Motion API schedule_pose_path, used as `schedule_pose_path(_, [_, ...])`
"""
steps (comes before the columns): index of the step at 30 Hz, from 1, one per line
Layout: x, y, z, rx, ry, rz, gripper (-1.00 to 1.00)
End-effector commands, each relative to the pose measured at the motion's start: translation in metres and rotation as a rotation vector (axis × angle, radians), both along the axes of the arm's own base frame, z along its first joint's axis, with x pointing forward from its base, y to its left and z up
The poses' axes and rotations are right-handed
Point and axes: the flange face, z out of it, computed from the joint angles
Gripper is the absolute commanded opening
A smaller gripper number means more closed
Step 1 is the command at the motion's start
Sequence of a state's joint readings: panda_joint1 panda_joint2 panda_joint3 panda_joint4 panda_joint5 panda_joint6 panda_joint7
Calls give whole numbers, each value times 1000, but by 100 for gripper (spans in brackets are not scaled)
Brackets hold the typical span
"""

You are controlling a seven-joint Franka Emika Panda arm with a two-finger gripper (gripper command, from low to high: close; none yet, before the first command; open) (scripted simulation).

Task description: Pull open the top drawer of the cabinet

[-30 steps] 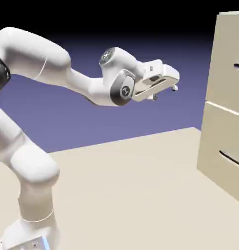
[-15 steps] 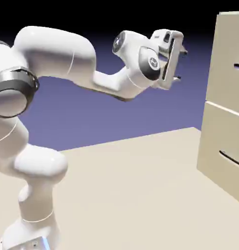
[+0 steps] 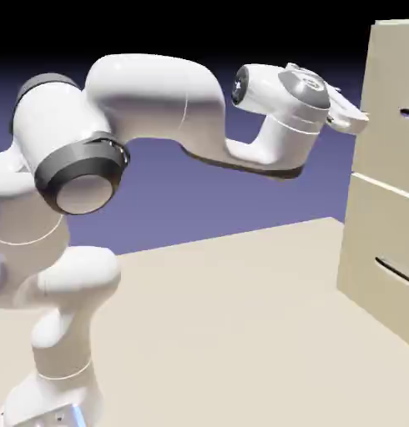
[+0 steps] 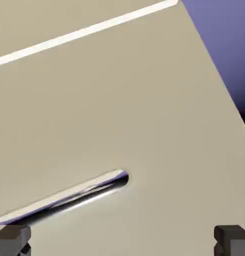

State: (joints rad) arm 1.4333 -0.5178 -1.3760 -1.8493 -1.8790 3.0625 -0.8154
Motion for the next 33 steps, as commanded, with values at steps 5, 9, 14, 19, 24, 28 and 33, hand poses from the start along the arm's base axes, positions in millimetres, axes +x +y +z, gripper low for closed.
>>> schedule_pose_path(5, [26, -10, -13, -384, -65, 31, 100])
schedule_pose_path(9, [47, -18, -24, -704, -109, 49, 100])
schedule_pose_path(14, [71, -27, -35, -1119, -154, 66, 100])
schedule_pose_path(19, [93, -36, -41, -1549, -188, 75, 100])
schedule_pose_path(24, [113, -43, -40, -1713, -194, 72, 100])
schedule_pose_path(28, [137, -44, -40, -1711, -193, 72, 100])
schedule_pose_path(33, [151, -40, -41, -1721, -198, 76, -100])
